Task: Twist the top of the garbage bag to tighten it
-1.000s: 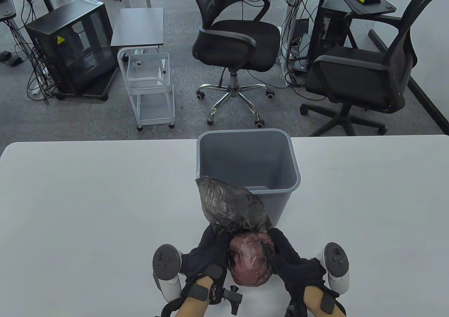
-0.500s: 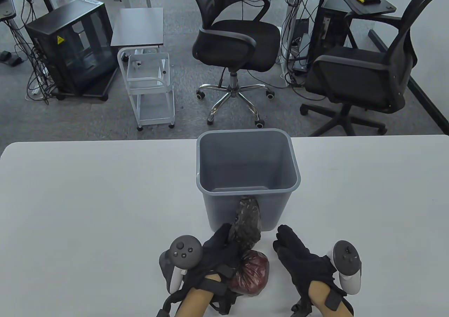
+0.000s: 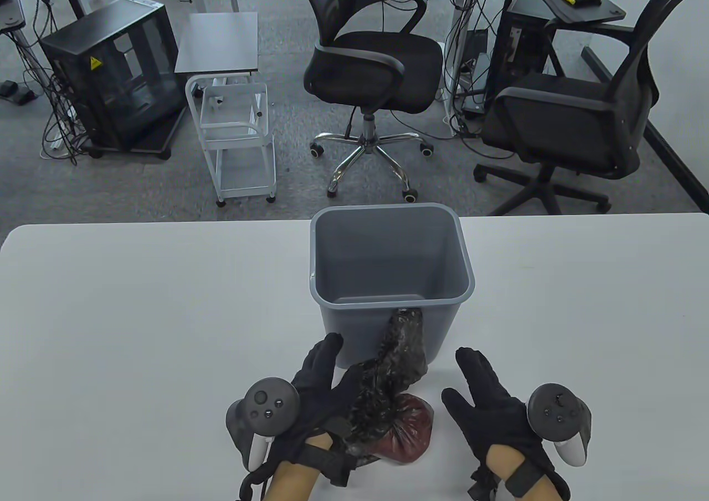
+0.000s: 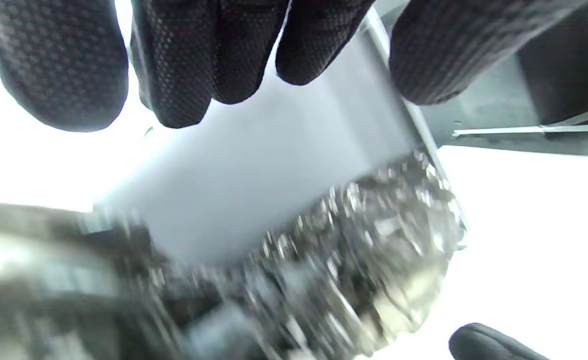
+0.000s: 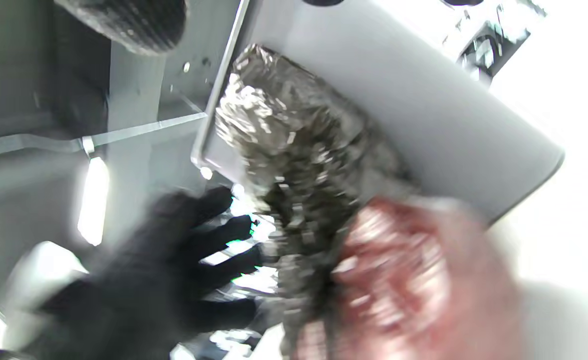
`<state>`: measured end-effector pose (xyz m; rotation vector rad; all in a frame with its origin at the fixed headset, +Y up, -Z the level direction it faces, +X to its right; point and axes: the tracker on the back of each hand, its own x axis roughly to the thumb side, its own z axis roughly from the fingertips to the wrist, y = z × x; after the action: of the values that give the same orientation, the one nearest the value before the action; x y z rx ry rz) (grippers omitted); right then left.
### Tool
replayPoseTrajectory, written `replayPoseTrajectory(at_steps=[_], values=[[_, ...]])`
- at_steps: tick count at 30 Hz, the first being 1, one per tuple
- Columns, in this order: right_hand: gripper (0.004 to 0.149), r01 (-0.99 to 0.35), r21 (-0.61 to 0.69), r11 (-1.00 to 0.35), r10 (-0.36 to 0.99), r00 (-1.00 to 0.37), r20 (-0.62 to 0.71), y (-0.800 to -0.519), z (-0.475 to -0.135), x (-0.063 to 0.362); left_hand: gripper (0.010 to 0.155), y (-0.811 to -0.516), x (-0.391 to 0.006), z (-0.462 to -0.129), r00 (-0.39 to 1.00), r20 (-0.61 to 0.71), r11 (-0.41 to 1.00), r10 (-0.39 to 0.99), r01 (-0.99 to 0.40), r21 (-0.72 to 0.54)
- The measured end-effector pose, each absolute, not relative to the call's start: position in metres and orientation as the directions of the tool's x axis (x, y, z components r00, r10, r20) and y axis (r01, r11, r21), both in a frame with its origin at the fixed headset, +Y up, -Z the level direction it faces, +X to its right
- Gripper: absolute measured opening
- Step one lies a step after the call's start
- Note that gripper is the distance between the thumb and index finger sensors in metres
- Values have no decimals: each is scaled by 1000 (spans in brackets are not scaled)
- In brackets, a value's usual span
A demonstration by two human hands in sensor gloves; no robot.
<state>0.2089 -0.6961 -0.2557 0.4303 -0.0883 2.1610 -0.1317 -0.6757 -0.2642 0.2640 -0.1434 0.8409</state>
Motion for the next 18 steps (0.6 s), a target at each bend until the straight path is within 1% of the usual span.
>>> replayPoseTrajectory(at_steps=[3, 5, 7, 10, 11, 12, 13, 14, 16, 18], values=[[89, -702, 14, -712, 662, -664, 347, -687, -253, 213, 72, -657, -137, -257, 767, 275, 703, 580, -642, 307], [90, -626, -8, -780, 587, -737, 335, -683, -253, 215, 72, -648, -143, -253, 830, 267, 736, 490, -558, 384], [89, -573, -15, -819, 540, -780, 316, -681, -252, 216, 73, -645, -150, -253, 855, 244, 749, 458, -519, 413], [91, -413, -13, -911, 397, -883, 251, -678, -252, 218, 75, -650, -162, -258, 850, 205, 755, 485, -525, 392], [92, -328, -12, -944, 318, -922, 221, -676, -252, 219, 76, -652, -166, -260, 867, 172, 781, 469, -497, 378], [92, -302, -13, -953, 292, -932, 214, -675, -253, 219, 78, -654, -167, -261, 883, 141, 807, 447, -466, 362], [93, -231, -15, -973, 225, -956, 187, -674, -253, 220, 81, -656, -169, -264, 916, 84, 859, 393, -398, 322], [93, -212, -11, -977, 207, -962, 178, -674, -253, 220, 84, -658, -170, -266, 932, 54, 887, 358, -357, 291], [93, -187, 3, -982, 185, -971, 154, -674, -254, 220, 90, -664, -170, -271, 956, -2, 942, 293, -288, 174], [93, -187, 3, -982, 186, -972, 143, -674, -255, 220, 92, -669, -169, -274, 958, -10, 951, 285, -282, 125]])
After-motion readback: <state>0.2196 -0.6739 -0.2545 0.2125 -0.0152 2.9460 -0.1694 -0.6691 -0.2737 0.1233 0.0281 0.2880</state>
